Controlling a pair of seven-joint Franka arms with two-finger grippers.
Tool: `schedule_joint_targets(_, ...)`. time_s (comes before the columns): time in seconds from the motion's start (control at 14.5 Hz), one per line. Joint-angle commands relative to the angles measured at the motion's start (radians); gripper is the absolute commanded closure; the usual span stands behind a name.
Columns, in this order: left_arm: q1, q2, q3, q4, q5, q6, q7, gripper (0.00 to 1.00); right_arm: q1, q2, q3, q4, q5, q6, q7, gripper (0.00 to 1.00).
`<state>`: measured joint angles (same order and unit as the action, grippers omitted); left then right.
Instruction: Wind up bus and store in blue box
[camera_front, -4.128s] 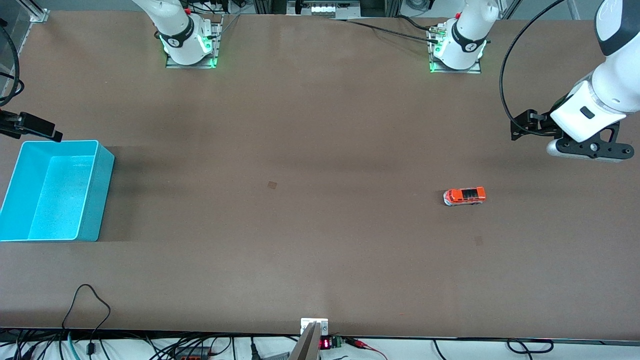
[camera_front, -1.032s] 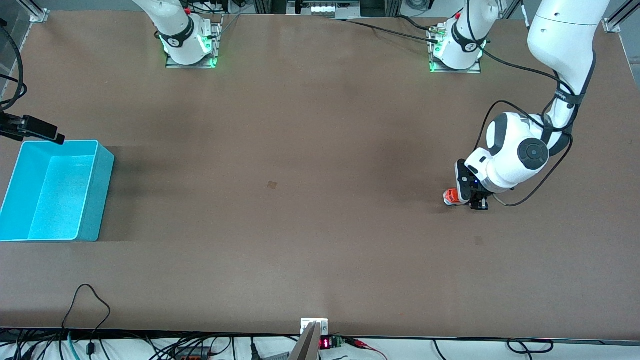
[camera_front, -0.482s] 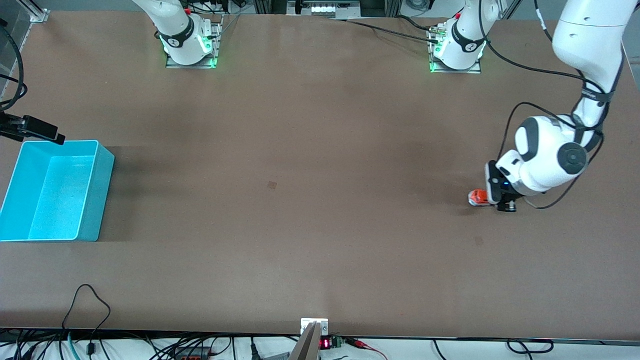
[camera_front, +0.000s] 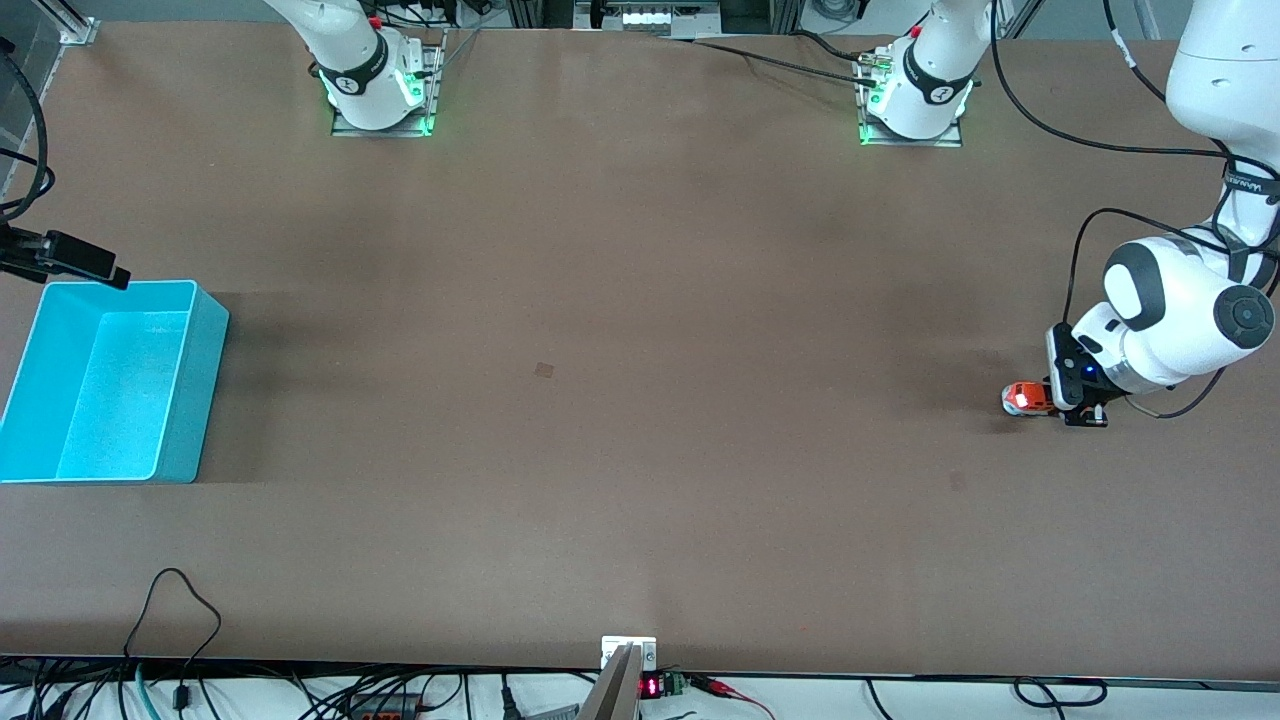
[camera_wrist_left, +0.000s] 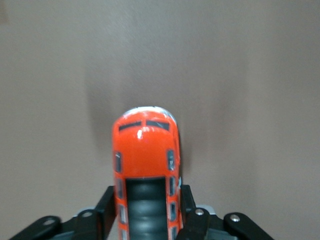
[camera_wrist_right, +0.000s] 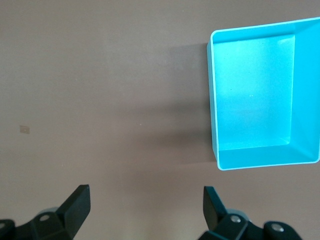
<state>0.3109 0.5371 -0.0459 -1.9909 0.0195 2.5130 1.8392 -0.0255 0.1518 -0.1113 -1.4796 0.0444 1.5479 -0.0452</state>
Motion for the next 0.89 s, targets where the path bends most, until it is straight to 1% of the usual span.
schedule_joint_targets(0.0, 0.019, 0.035, -0.008, 0.052, -0.004, -0.014, 0.031, 0.0, -0.002, -0.008, 0.005, -0.01, -0.003, 0.009, -0.005, 0.0)
schedule_joint_targets(0.28, 0.005, -0.008, -0.009, 0.184, -0.004, -0.299, 0.023, 0.0, -0.002, -0.008, 0.005, -0.01, -0.003, 0.009, -0.005, 0.0)
schedule_joint_targets(0.55, -0.015, -0.069, -0.011, 0.193, -0.004, -0.385, -0.032, 0.0, -0.002, -0.008, 0.005, -0.01, -0.003, 0.009, -0.005, 0.0)
schedule_joint_targets(0.76, -0.045, -0.152, -0.014, 0.195, 0.003, -0.503, -0.182, 0.0, -0.002, -0.008, 0.005, -0.01, -0.001, 0.009, -0.005, 0.0)
schedule_joint_targets(0.83, -0.058, -0.181, -0.014, 0.204, 0.032, -0.541, -0.245, 0.0, -0.001, -0.008, 0.005, -0.01, -0.003, 0.009, -0.005, 0.0)
